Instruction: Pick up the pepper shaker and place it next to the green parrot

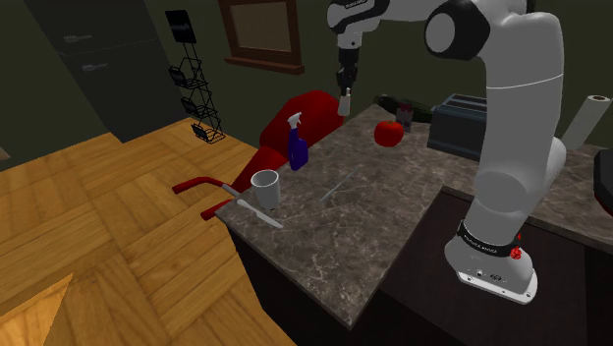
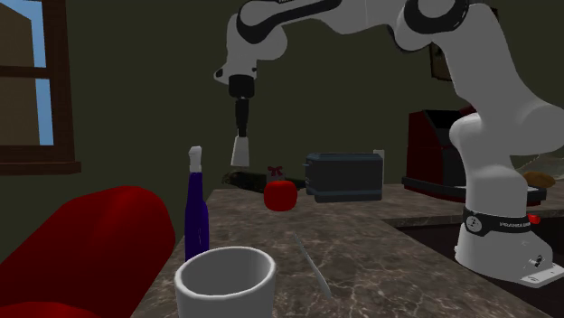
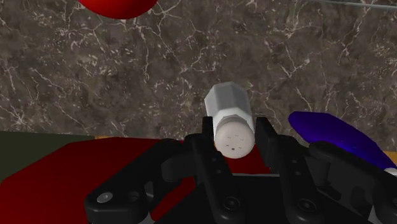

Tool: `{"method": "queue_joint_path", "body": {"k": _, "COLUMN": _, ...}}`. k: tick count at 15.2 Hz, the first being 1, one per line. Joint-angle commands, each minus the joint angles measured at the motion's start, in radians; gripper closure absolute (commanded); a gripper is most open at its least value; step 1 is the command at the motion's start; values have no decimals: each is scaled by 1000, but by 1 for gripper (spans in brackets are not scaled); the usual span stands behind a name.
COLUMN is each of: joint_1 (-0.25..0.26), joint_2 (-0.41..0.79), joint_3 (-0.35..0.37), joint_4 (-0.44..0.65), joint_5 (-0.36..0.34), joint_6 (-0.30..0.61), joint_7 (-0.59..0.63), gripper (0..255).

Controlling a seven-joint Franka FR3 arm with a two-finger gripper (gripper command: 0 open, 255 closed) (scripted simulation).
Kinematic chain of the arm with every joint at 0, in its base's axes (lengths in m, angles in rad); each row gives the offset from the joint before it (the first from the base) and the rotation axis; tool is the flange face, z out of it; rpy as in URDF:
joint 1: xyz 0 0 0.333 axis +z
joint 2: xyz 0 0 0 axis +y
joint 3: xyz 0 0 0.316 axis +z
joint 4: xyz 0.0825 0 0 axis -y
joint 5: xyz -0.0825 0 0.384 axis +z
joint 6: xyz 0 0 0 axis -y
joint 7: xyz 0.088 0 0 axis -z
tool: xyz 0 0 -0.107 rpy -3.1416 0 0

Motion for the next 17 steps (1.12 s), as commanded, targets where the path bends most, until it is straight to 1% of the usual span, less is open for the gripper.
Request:
{"method": "queue_joint_path", "body": {"k": 1, "joint_1": -33, "joint_2": 27, "joint_3": -12, "joint_4": 42, "joint_5": 8, "joint_6": -20, "joint_7": -43, "gripper": 255}}
{"method": "queue_joint_path", "body": {"k": 5, "joint_1": -105, "joint_2": 101, "joint_3": -32, "joint_4": 152, "joint_5": 29, "joint_6": -67, "joint_7": -122, "gripper": 255}}
{"method": "queue_joint_path", "body": {"k": 9, "joint_1": -187, "joint_2": 200, "joint_3": -45, "joint_4": 305, "joint_5": 54, "joint_6": -130, "joint_7": -194, "gripper": 255}}
{"method": "queue_joint_path", "body": {"k": 12, "joint_1": -258, "joint_2": 300, "joint_3": -48, "joint_4": 467, "joint_5": 76, "joint_6": -198, "joint_7": -239, "gripper": 255}}
{"method": "queue_joint_path", "body": {"k": 14, "joint_1": -315, "joint_2": 391, "joint_3": -45, "joint_4": 622, "joint_5": 92, "joint_6": -263, "joint_7": -261, "gripper": 255}}
{"method": "queue_joint_path", "body": {"k": 17, "joint_1": -303, "joint_2": 368, "joint_3": -47, "joint_4": 540, "joint_5": 88, "joint_6": -206, "joint_7": -269, "gripper": 255}}
